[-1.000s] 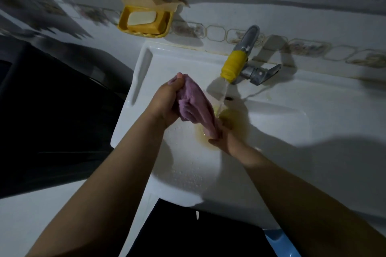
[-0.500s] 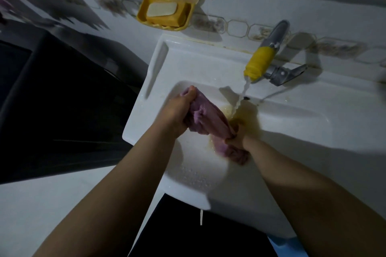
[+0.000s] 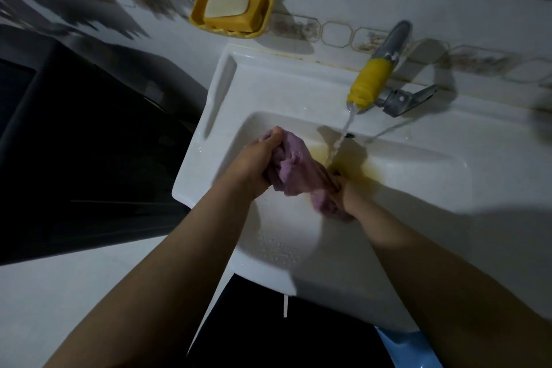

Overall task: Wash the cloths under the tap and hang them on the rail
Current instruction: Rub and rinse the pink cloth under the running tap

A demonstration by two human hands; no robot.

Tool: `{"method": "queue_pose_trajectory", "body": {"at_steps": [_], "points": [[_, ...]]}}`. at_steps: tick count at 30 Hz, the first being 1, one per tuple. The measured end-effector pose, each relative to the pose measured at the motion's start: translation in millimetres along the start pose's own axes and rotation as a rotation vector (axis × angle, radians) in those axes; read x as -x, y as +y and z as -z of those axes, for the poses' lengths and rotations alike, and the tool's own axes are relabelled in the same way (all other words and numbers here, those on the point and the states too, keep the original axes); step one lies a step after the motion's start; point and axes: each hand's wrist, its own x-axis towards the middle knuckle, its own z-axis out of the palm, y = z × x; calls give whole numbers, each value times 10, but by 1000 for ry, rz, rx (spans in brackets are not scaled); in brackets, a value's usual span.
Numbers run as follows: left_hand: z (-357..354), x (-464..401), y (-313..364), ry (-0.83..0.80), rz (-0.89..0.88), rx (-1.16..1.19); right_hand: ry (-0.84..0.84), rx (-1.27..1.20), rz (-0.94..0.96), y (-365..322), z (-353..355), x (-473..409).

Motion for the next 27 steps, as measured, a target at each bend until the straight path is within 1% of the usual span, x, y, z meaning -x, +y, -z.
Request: {"method": "queue_pose_trajectory", "body": {"at_steps": [1,2,4,5,6,10,13,15,18,20,22,27], "points": [[0,-12,5,-1,16,35,19,-80,16,-96,52,188],[-6,-19,13,-10,36,77,-5,-154,19,-158,78,299],[-14,-34,13,-24,76,146,-104,-280,15,-303,150,501],[-14,-42,6,-23,86,175,-144,-338,52,-395,191,604],[-20,-48,-8,-11,93,195,-133,-387,95,-481,248,714],[-143,-72,-77,94,95,169,134,-570,320,-834,522,1231],[-418,-111,-76,158,75,244,195,-655,330,-1027,619,1443],[-630,-89,-32,164,81,229,256,-630,317,-1117,602,1458],[-864,-48,40,93,146,201,375,-574,273,-1257,631,1484],[-992,17,73,46,141,129,494,-550,246,-1298,708,1420],[-1072,50,100,54,110,30,587,-544,239,-1337,782,1374],[-983,-56,172,147,-88,-43,560,-383,237,-1418,609,1424]]}}
